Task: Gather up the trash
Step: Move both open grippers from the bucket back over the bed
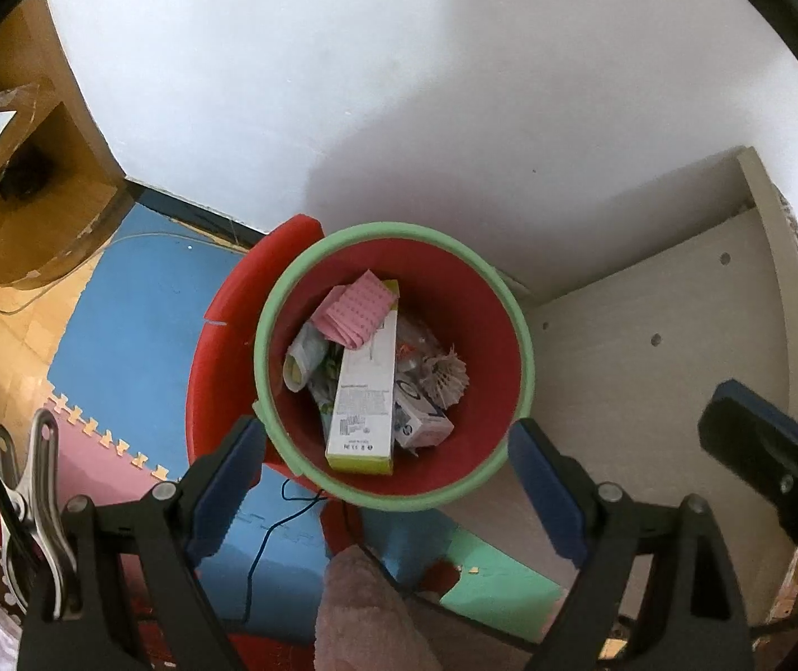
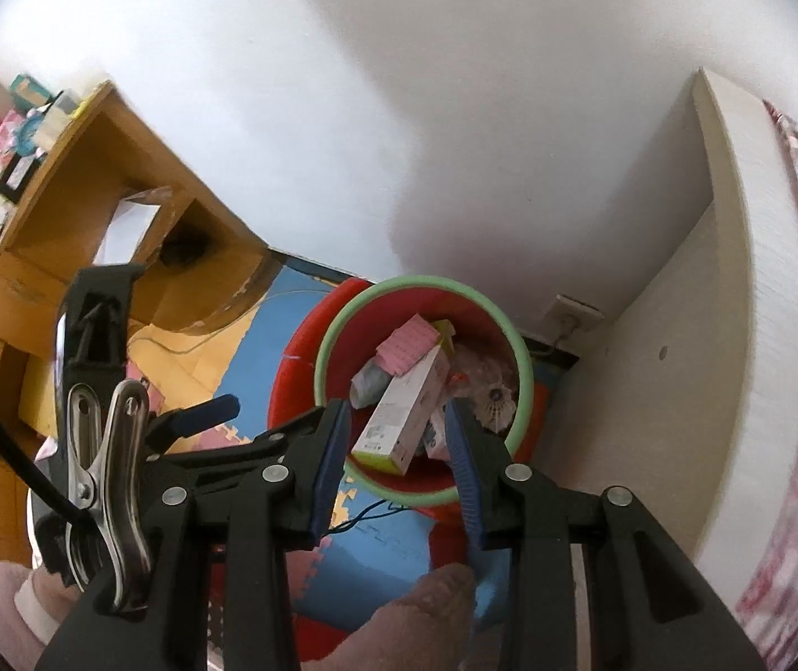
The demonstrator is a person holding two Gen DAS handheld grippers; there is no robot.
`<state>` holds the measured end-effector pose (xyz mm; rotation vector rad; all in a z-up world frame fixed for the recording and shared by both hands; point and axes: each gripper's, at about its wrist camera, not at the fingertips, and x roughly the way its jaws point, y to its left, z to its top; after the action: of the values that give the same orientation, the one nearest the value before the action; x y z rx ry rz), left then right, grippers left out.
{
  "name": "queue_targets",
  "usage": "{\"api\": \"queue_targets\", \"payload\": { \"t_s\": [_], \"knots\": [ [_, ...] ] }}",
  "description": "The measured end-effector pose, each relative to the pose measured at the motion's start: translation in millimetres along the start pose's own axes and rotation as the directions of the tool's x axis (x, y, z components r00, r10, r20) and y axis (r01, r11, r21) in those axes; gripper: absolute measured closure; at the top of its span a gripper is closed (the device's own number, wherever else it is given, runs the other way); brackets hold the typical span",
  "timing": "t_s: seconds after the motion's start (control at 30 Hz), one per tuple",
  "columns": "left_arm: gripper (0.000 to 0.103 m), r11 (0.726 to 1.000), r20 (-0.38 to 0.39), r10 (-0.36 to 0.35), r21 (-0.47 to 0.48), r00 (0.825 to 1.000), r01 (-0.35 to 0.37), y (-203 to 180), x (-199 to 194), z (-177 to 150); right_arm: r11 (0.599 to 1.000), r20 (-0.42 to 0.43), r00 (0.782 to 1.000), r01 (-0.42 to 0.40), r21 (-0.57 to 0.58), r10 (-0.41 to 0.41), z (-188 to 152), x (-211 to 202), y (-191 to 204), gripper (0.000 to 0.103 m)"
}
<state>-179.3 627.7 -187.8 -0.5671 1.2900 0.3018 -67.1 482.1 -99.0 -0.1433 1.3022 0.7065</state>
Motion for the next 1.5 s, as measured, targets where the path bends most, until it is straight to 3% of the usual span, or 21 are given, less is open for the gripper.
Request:
{"api": "queue_targets", "payload": {
  "t_s": [0.3, 0.67, 0.9, 1.3, 1.5],
  "knots": [
    [0.012, 0.999, 0.041, 0.039, 0.022, 0.998, -0.040, -17, -38, -17, 0.995, 0.100, 0.994, -0.027, -0.098, 0.037, -22, -51, 16, 0.067],
    [0.012, 0.997, 0.121, 0.054, 0.057, 0.991, -0.061, -56, -104, -51, 0.993, 0.186, 0.980, -0.050, -0.102, 0.068, -55, -118, 5, 0.067],
    [0.012, 0.989, 0.164, 0.074, 0.113, 0.984, -0.093, -96, -142, -75, 0.994, 0.245, 0.965, -0.073, -0.088, 0.092, -83, -167, -12, 0.067],
    [0.012, 0.976, 0.216, 0.047, 0.200, 0.975, -0.091, -172, -191, -118, 0.993, 0.333, 0.936, -0.094, -0.071, 0.113, -137, -237, -50, 0.067],
    [0.012, 0.971, 0.221, 0.012, 0.232, 0.975, -0.064, -202, -203, -141, 0.996, 0.377, 0.922, -0.078, -0.035, 0.086, -164, -268, -75, 0.067]
  ]
}}
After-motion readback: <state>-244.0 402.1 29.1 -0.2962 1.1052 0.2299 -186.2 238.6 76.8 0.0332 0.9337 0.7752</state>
